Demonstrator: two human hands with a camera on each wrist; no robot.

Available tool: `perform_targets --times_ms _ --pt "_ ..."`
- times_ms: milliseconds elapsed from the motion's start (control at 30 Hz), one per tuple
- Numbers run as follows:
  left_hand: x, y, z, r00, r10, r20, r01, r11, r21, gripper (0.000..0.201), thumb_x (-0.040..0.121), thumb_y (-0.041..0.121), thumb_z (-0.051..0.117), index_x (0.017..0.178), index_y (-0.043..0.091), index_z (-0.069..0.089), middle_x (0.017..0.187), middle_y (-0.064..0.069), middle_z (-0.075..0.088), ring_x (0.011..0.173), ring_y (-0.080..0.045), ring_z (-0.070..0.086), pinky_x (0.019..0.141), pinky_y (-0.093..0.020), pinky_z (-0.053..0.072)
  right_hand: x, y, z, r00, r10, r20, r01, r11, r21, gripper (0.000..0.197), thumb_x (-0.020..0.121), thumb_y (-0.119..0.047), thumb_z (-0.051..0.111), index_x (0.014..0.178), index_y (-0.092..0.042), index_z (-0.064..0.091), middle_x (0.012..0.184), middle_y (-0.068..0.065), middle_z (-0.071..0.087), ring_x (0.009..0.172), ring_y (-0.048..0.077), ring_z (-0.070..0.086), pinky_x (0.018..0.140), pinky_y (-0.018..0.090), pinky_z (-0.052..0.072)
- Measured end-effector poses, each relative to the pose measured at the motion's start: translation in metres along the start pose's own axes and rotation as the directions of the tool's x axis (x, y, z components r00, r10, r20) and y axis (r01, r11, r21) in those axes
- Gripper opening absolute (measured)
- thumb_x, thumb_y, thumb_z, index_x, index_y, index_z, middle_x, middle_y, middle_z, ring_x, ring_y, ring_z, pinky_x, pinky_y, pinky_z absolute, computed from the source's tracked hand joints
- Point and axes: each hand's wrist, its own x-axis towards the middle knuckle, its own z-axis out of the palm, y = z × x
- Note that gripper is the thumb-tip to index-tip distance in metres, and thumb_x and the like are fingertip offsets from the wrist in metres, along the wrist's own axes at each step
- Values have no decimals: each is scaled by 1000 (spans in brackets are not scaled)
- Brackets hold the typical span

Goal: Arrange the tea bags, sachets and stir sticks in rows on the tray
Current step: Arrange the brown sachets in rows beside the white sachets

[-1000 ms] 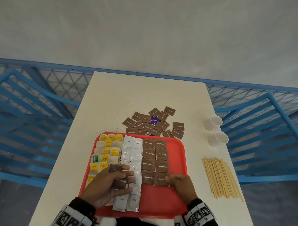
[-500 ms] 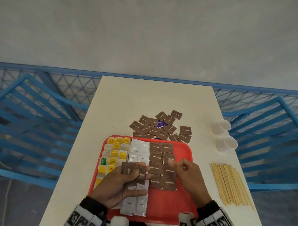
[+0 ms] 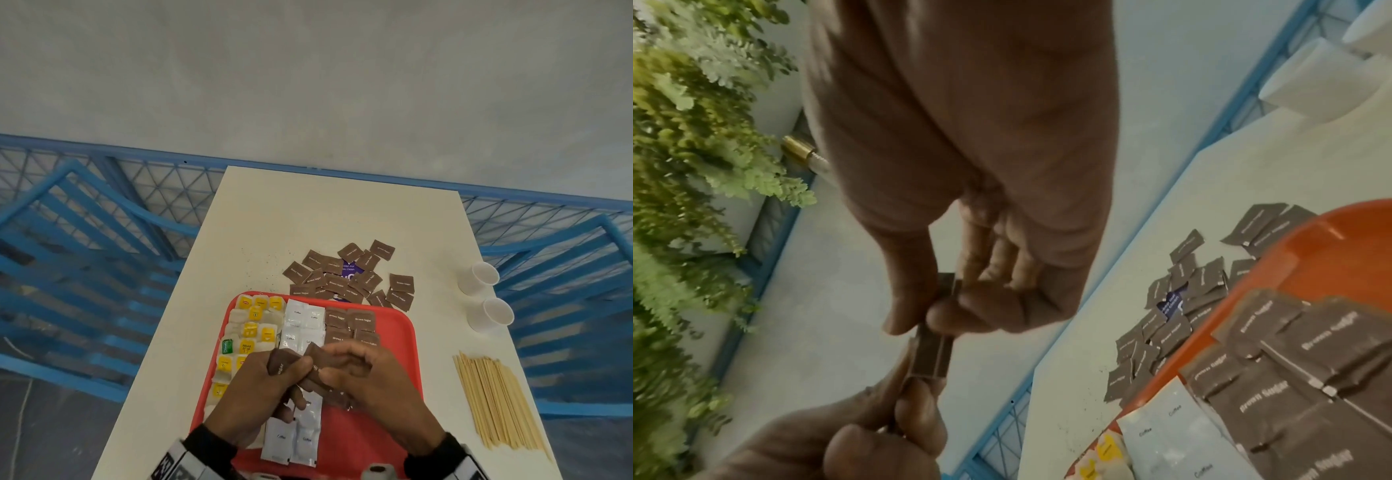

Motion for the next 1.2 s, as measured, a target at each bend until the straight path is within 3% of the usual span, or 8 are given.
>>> perform_targets --times_ms 133,433,567,700,833,933,1067,1200 --pt "3 -3 2 998 41 -42 -40 999 30 21 93 21 65 96 2 73 82 -14 75 54 -15 61 40 -23 43 1 6 1 981 -23 -195 13 998 -55 19 70 -18 86 73 -6 72 78 20 72 63 17 63 56 24 50" --pt "6 -5 11 958 245 -149 -193 935 297 16 93 22 66 84 11 73 69 -5 73 49 -20 64 41 -29 50 -2 14 5 858 -394 -330 201 848 -491 41 85 -25 75 55 -22 48 48 -6 47 46 5 39 46 17 30" --pt "6 -4 6 972 216 -97 -180 940 290 18 94 23 65 83 12 74 67 -7 71 50 -19 63 42 -28 50 -1 12 -7 896 -254 -364 141 940 -310 32 79 -33 78 64 -13 58 59 -1 58 55 6 47 53 18 39" --pt "6 -2 5 976 208 -63 -177 931 319 18 91 25 68 80 12 73 66 -8 70 50 -19 63 41 -27 48 0 0 -7 985 -121 -120 86 961 -262 4 85 -23 75 88 -19 75 80 -3 74 71 3 65 66 16 49" --pt "3 1 8 981 192 -34 -176 947 267 20 87 30 72 86 10 71 76 -7 74 51 -22 63 40 -26 46 -2 1 1 988 -9 -156 15 999 35 11 89 -15 69 90 -4 71 66 2 70 50 6 58 48 18 44" --pt "4 -4 6 982 186 -28 -171 944 284 15 88 25 73 86 10 71 75 -6 75 50 -22 63 42 -27 46 -4 3 5 988 64 -138 -42 987 156 22 90 -13 68 96 8 61 73 13 71 50 11 61 47 19 45" --pt "4 -1 -4 972 233 11 -213 868 448 11 88 23 72 80 15 72 69 0 73 48 -15 64 46 -24 49 -1 3 5 986 -41 -163 42 999 4 10 87 -14 72 94 -7 72 85 4 76 72 13 71 63 20 52" --pt "9 8 -12 963 267 39 -253 841 478 4 88 20 73 84 19 73 66 5 71 48 -11 62 49 -24 50 4 -2 -2 980 -110 -169 81 983 -166 3 83 -10 76 84 -8 75 69 5 72 62 9 63 61 21 49"
